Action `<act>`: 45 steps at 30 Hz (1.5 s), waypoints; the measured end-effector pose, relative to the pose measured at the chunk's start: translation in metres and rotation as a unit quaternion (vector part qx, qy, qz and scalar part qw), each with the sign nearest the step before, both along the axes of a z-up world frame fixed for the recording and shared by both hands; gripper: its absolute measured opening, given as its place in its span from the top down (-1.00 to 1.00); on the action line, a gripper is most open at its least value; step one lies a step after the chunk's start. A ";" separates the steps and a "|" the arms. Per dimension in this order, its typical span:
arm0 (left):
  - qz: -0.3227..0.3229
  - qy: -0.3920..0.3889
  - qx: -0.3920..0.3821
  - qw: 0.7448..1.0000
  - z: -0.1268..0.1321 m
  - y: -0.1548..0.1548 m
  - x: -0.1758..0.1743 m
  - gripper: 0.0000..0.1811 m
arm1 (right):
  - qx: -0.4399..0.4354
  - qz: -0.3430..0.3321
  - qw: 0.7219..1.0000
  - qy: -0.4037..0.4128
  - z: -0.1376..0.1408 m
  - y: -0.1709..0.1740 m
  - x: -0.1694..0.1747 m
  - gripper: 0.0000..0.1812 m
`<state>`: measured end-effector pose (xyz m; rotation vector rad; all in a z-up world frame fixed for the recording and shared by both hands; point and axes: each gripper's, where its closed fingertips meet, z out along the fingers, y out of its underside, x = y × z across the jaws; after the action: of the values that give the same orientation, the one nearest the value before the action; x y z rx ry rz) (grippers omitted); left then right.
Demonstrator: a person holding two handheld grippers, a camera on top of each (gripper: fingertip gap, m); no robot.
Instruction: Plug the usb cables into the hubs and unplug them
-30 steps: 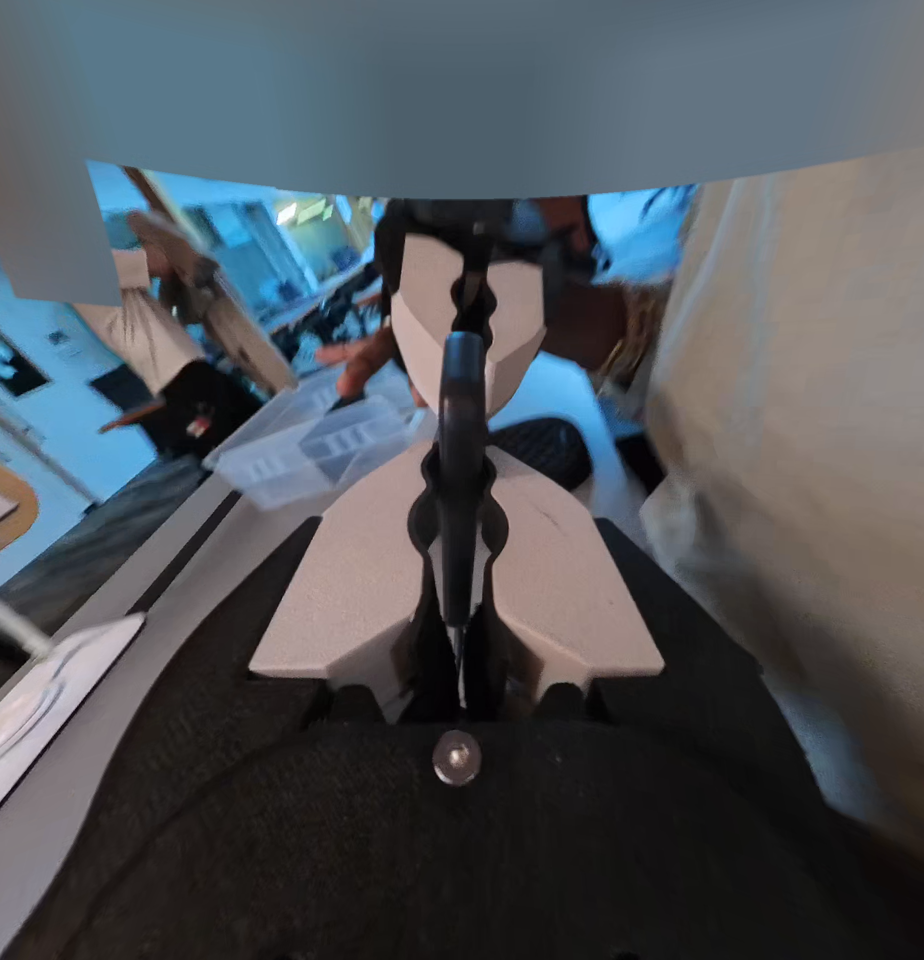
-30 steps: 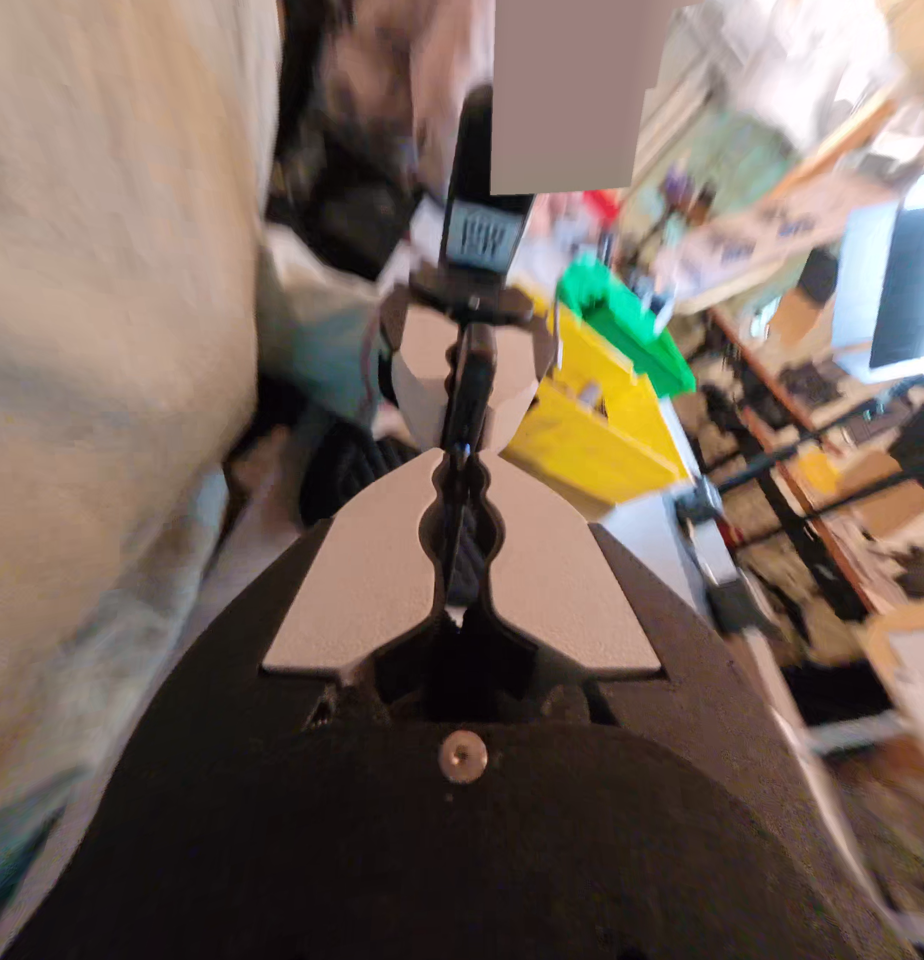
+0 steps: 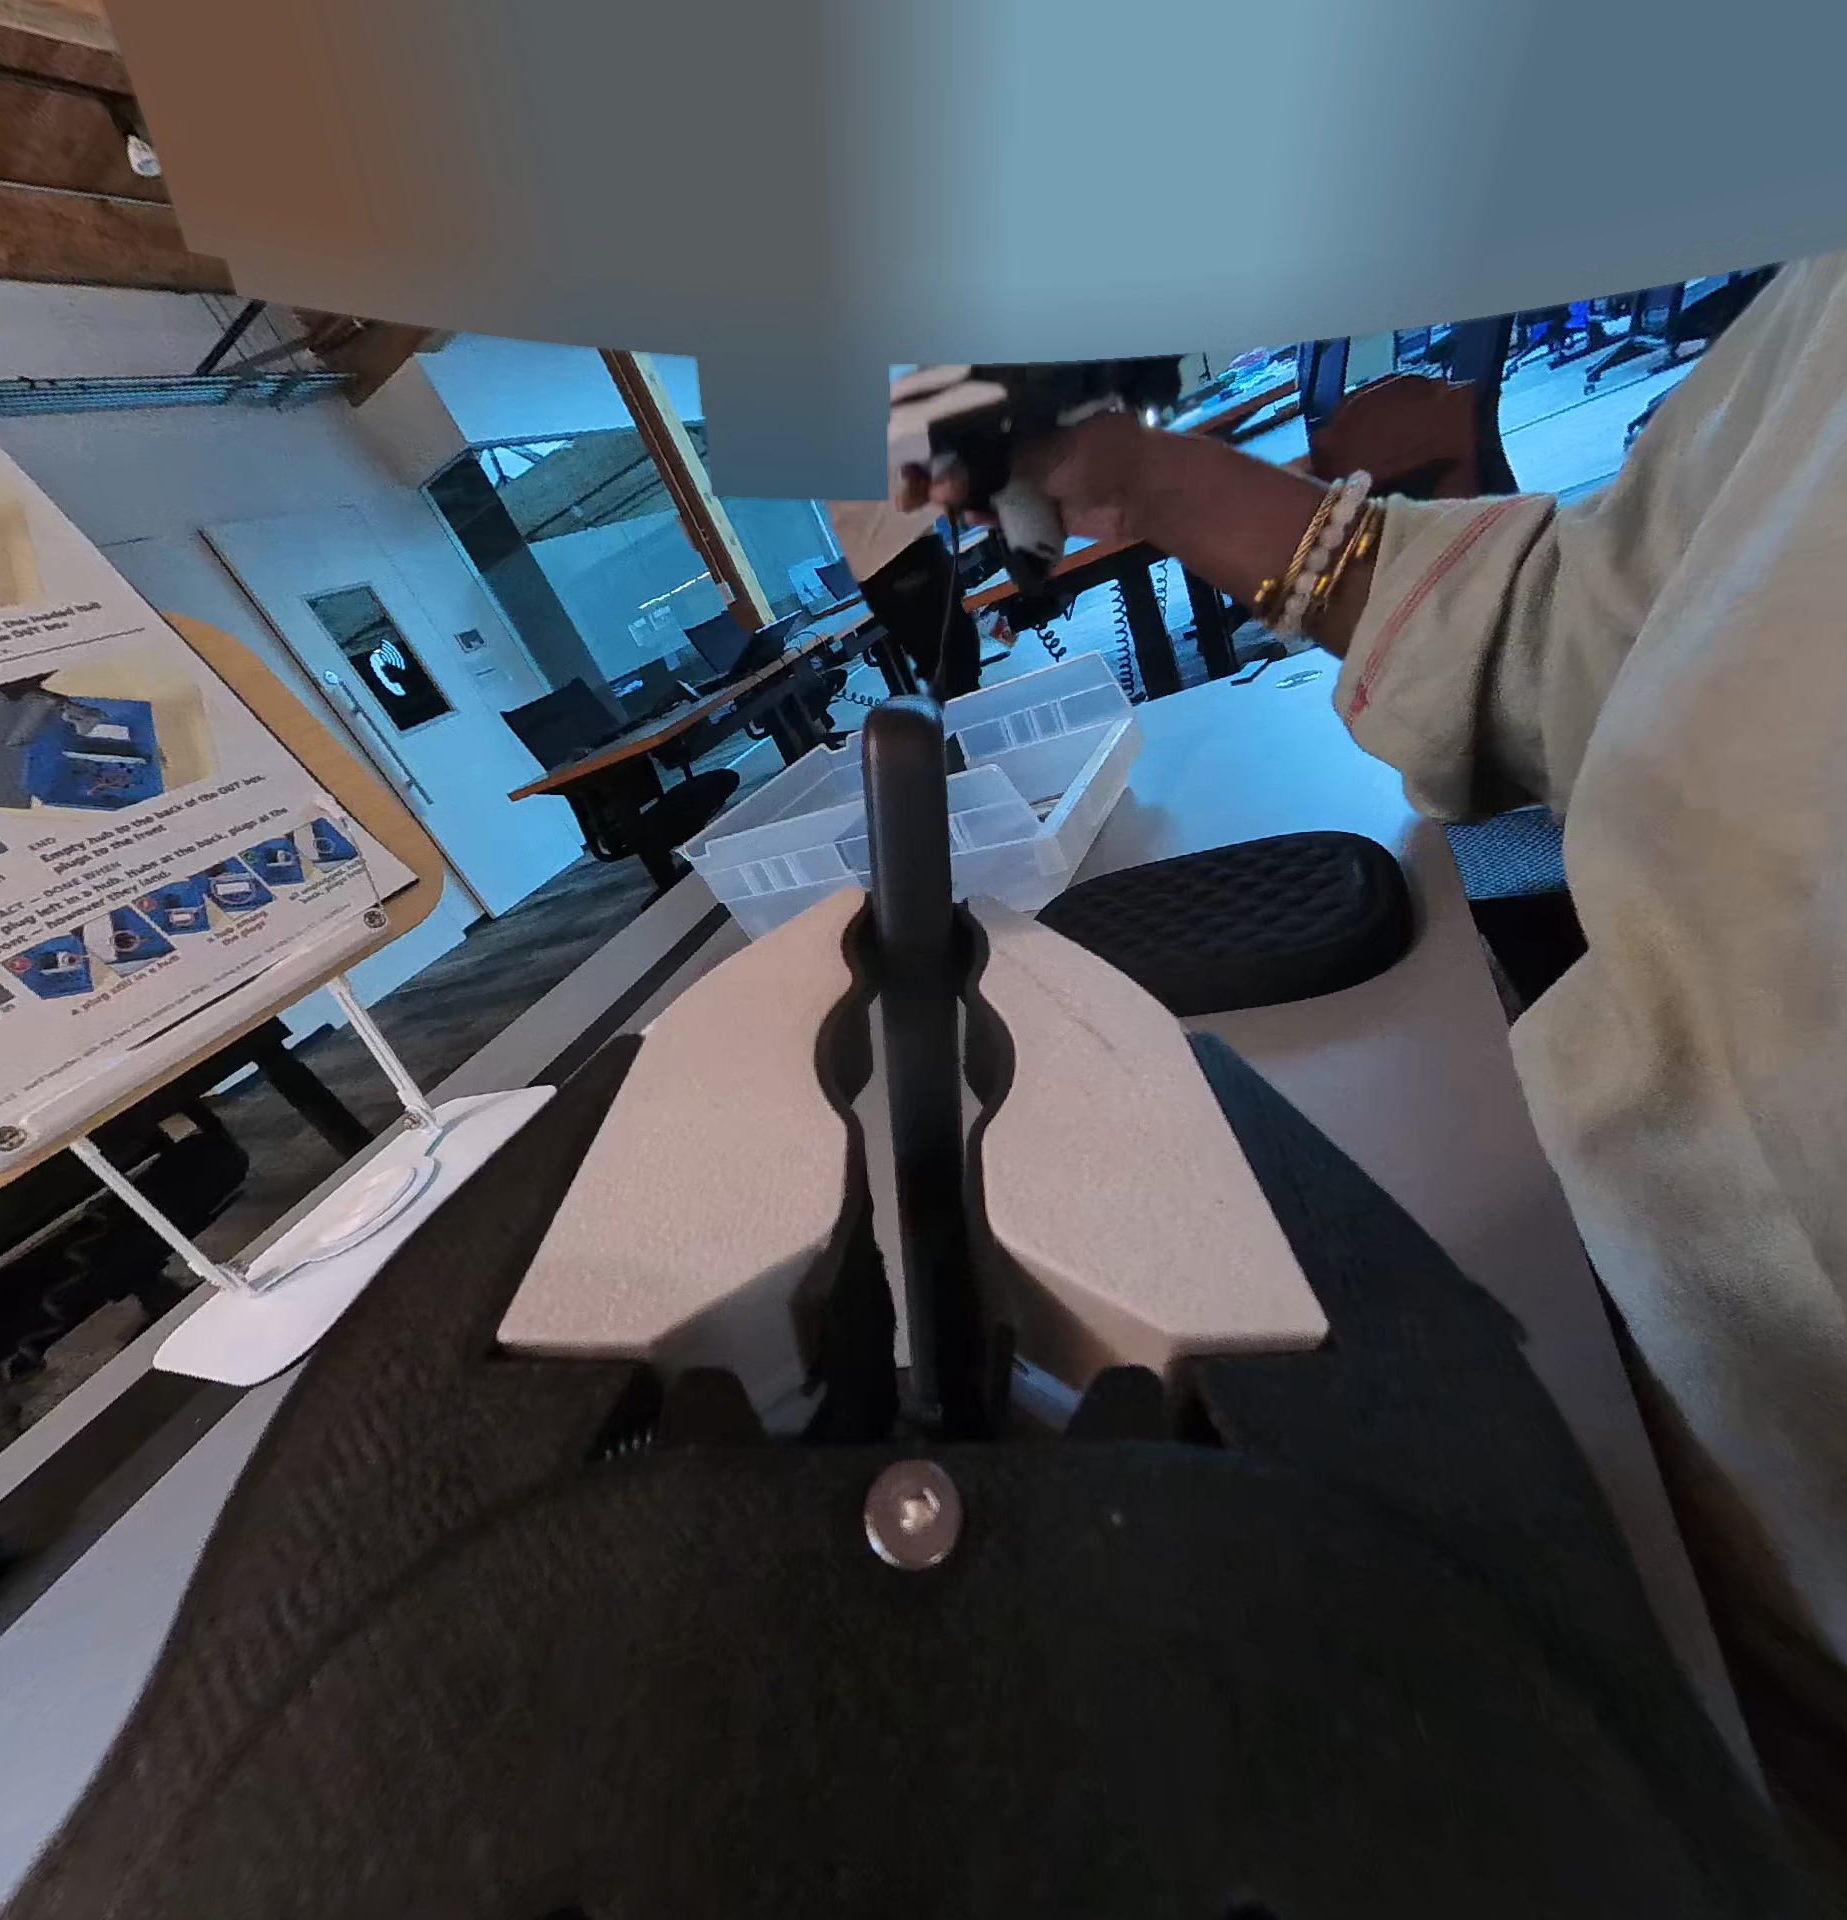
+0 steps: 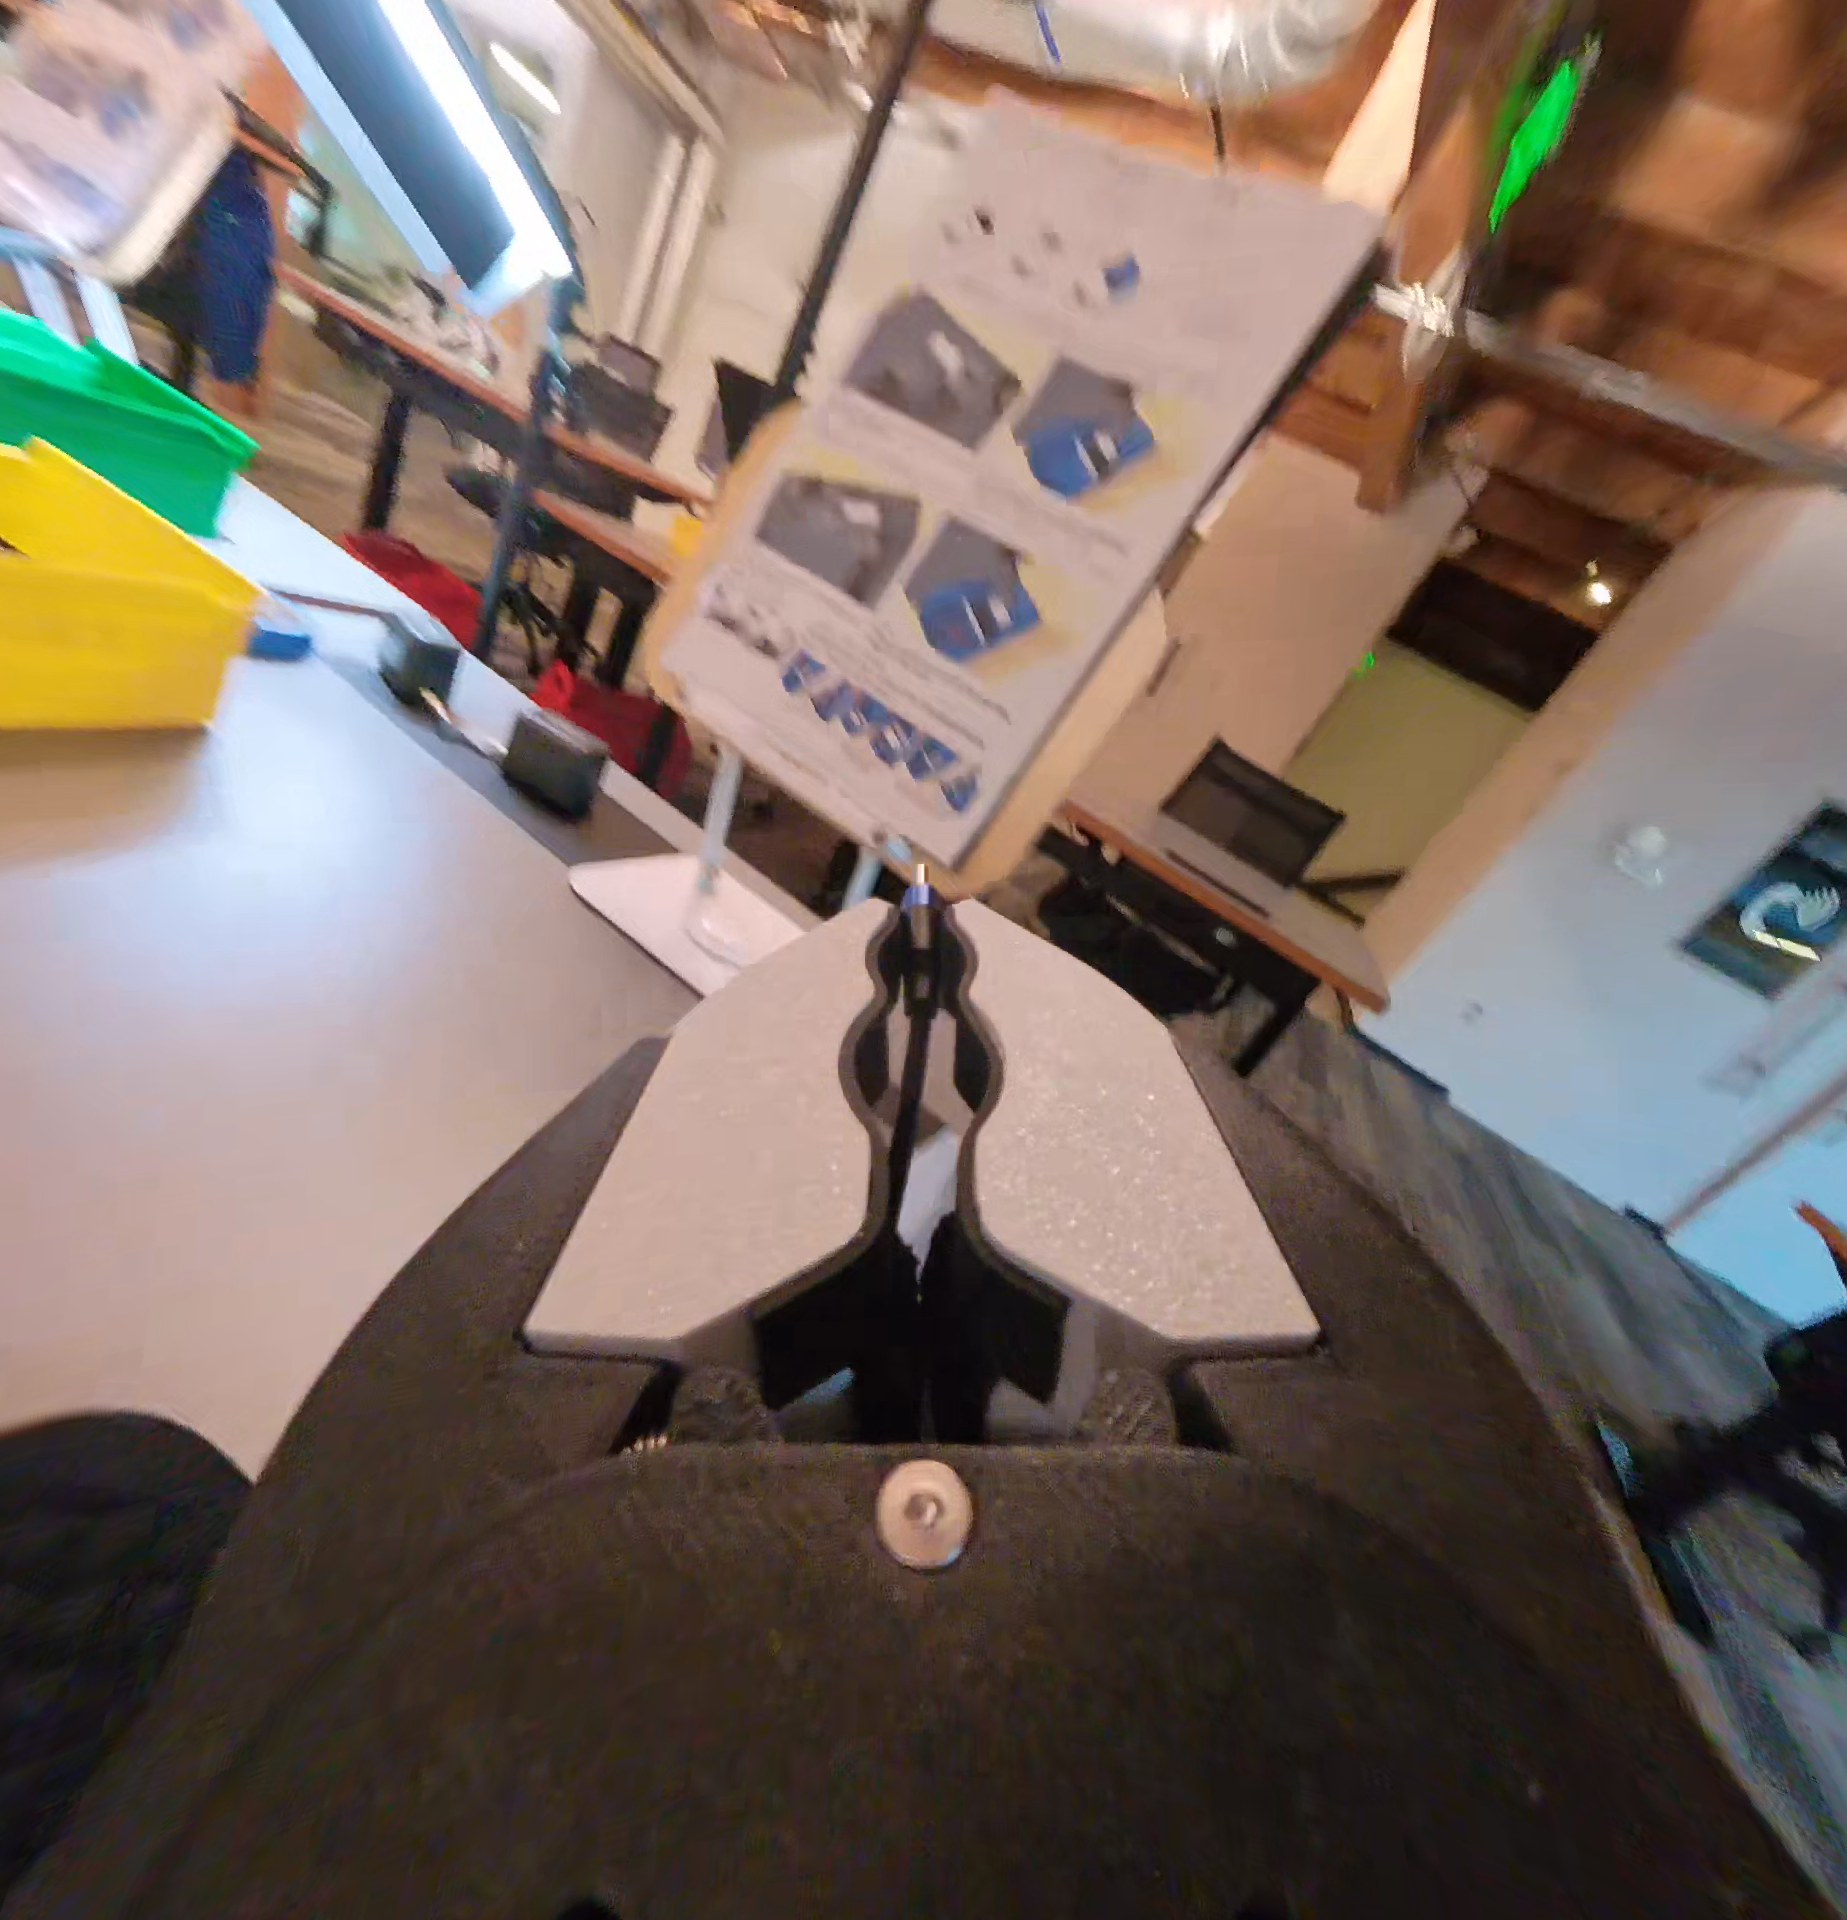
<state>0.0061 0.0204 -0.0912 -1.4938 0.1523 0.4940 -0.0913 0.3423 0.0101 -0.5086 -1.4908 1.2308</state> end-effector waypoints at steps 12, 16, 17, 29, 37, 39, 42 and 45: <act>-0.002 -0.007 -0.012 1.000 -0.003 0.007 -0.001 0.86 | -0.060 -0.073 0.917 -0.387 -0.182 0.070 -0.031 0.91; -0.001 -0.010 -0.013 1.000 -0.005 0.008 -0.003 0.86 | 0.011 -0.103 0.876 -0.470 -0.215 0.084 -0.024 0.66; 0.000 -0.011 -0.012 1.000 -0.004 0.009 -0.003 0.86 | 0.035 -0.109 0.871 -0.479 -0.218 0.087 -0.023 0.61; -0.009 -0.106 0.183 0.977 0.038 -0.012 -0.022 0.87 | 0.028 0.242 0.962 -0.123 -0.071 -0.150 0.029 0.19; -0.047 -0.082 0.183 0.979 0.047 0.003 -0.002 0.86 | 0.052 0.505 0.851 -0.136 -0.091 -0.330 0.100 0.41; -0.057 -0.080 0.186 0.978 0.050 0.006 0.003 0.86 | 0.077 0.511 0.845 -0.140 -0.099 -0.345 0.101 0.78; -0.057 -0.072 0.186 0.978 0.055 0.005 0.006 0.72 | 0.099 0.496 0.853 -0.130 -0.091 -0.342 0.095 0.87; -0.022 -0.053 0.181 0.982 0.059 -0.006 0.002 0.46 | 0.085 0.465 0.877 -0.085 -0.055 -0.316 0.082 0.87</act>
<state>0.0078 0.0146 -0.0321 -1.1539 0.0103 0.3825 -0.0092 0.0265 -0.0448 0.2977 -2.0696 1.7752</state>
